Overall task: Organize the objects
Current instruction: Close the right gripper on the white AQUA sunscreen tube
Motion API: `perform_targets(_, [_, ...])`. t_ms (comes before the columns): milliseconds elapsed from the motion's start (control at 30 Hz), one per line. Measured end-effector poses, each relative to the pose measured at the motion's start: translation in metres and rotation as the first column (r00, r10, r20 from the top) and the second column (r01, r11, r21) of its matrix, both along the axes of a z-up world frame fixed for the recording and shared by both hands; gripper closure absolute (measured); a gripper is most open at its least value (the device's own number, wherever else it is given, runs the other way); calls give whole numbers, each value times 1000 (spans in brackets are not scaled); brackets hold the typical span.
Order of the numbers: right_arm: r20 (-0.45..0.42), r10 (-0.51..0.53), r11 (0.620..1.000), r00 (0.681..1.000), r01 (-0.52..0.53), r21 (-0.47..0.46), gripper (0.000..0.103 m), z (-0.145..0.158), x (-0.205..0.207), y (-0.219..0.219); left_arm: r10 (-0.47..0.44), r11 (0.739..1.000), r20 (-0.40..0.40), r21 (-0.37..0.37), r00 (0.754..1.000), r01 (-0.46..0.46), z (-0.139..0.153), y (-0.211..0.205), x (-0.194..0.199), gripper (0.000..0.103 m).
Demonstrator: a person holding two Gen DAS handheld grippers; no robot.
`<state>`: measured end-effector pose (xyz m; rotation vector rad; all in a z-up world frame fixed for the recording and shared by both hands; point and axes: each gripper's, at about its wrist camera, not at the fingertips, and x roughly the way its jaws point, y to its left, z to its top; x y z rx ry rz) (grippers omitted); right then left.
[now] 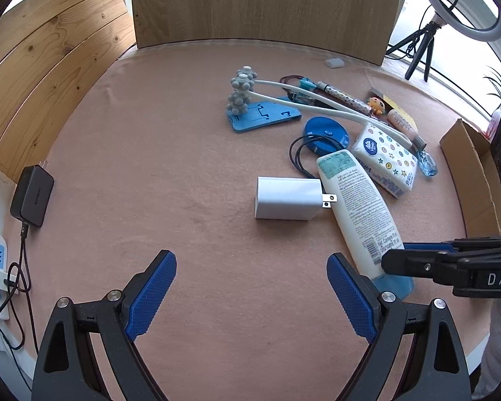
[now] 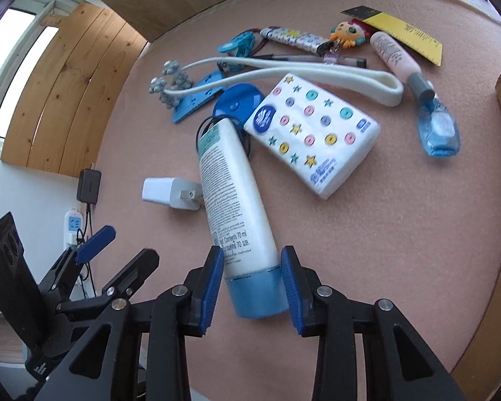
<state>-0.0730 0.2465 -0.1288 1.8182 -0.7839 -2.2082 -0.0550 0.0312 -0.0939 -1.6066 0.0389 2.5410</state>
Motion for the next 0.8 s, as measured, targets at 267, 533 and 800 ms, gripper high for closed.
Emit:
perform_targets(267, [-70, -41, 994, 997, 48, 94, 71, 18, 15, 3, -50, 997, 60, 69, 997, 46, -9, 10, -5, 9])
perform_targets(533, [-63, -65, 995, 996, 69, 73, 57, 12, 5, 4, -98, 988, 81, 125, 992, 88, -17, 38, -14, 9])
perform_targets(800, [-18, -79, 997, 997, 80, 17, 57, -2, 3, 12, -106, 979, 109, 186, 988, 84, -19, 42, -15, 12])
